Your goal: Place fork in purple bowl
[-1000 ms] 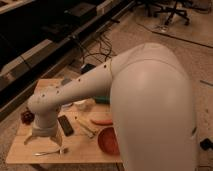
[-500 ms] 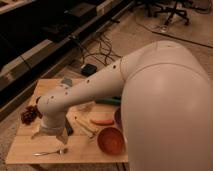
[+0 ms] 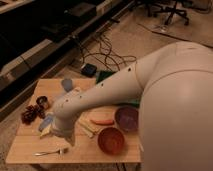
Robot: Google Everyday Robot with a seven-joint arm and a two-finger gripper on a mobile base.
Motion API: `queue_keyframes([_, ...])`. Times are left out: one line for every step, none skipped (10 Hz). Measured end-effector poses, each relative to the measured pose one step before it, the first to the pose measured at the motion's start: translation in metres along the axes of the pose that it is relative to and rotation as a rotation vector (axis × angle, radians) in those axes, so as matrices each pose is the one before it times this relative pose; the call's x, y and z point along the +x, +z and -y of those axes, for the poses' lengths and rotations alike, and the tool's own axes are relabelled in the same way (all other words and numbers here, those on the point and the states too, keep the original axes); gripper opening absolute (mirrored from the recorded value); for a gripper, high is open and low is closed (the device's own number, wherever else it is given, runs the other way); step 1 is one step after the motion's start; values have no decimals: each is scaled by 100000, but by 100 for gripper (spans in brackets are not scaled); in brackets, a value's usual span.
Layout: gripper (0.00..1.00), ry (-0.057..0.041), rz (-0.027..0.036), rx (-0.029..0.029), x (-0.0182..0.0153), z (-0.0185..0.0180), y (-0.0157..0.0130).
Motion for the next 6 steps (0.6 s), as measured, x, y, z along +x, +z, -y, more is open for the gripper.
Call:
queue_keyframes([80, -931, 145, -773, 23, 541, -7])
queue_keyframes([80, -1117, -98, -1720, 141, 869, -15])
queue_keyframes([80, -264, 31, -1413, 24, 779, -88])
queue_keyframes([80, -91, -322, -1054, -6, 538, 74])
queue_keyframes([80, -260, -908, -694, 11, 790, 406])
queue_keyframes([80, 60, -580, -395, -71, 547, 274])
